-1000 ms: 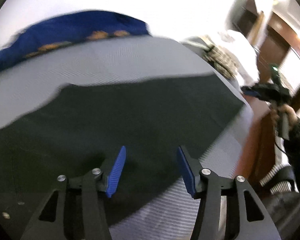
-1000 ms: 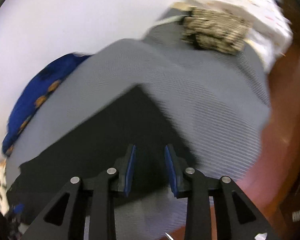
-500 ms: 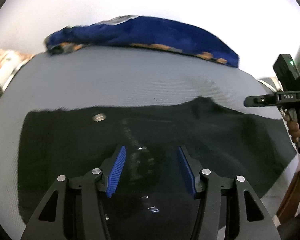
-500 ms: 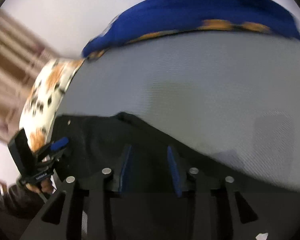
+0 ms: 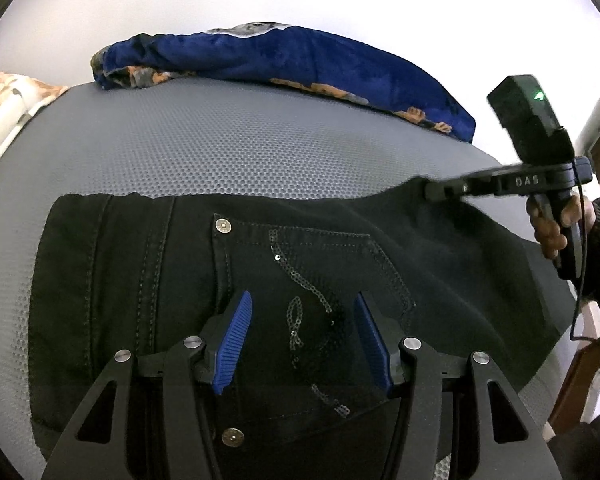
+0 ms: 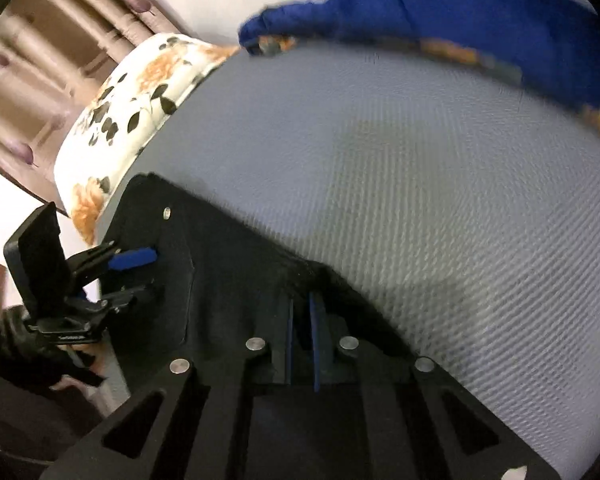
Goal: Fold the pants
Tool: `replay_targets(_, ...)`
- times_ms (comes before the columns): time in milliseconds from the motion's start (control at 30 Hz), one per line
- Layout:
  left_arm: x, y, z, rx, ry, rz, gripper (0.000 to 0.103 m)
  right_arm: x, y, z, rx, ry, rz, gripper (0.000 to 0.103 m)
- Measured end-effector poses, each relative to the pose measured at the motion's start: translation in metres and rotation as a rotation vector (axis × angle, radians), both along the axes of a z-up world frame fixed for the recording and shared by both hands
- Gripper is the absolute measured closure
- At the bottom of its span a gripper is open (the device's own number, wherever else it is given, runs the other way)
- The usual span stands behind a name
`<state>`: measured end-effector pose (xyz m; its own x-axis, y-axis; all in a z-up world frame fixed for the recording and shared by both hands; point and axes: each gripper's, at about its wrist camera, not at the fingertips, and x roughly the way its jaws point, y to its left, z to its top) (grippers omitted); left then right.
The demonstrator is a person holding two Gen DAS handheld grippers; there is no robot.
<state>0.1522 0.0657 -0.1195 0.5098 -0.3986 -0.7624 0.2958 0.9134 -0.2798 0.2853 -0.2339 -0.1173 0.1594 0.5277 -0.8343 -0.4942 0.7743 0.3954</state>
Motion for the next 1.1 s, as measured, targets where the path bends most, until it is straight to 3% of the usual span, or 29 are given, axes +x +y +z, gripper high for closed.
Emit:
replay_targets(233,-0.002,-0.002,0.0,0.007,-0.015,0.0,0.049,0.012,0.007,-0.029,-0.106,-0.047,-0.07,0.1)
replay_targets(300,-0.001,-0.003,0.001,0.02,-0.014,-0.001,0.049,0.014,0.007,-0.028,-0.095,-0.032,-0.089,0.094)
replay_targets(333,0.0,-0.005,0.003,0.028,-0.008,0.0,0.049,0.014,0.006,-0.024,-0.099,-0.034,-0.107,0.087)
replay_targets(367,0.001,-0.006,0.004,0.034,-0.002,0.001,0.049,0.013,-0.001,-0.018,-0.099,-0.034,-0.128,0.073)
replay_targets(400,0.001,-0.008,0.007,0.043,0.003,0.002,0.049,0.011,-0.008,-0.01,-0.092,-0.043,-0.159,0.069)
replay_targets(600,0.0,-0.038,0.048,0.032,-0.101,-0.077,0.049,-0.029,-0.066,0.049,-0.031,-0.134,-0.345,0.069)
replay_targets(700,0.008,-0.072,0.056,0.015,-0.123,-0.172,0.049,-0.06,-0.089,0.055,-0.108,-0.152,-0.415,0.069)
replay_targets(867,0.036,-0.138,0.038,0.017,-0.096,-0.305,0.049,-0.104,-0.123,0.031,-0.171,-0.087,-0.514,0.069)
replay_targets(1100,0.066,-0.178,0.003,0.082,-0.048,-0.335,0.049,-0.125,-0.158,-0.005,-0.252,-0.073,-0.614,0.072)
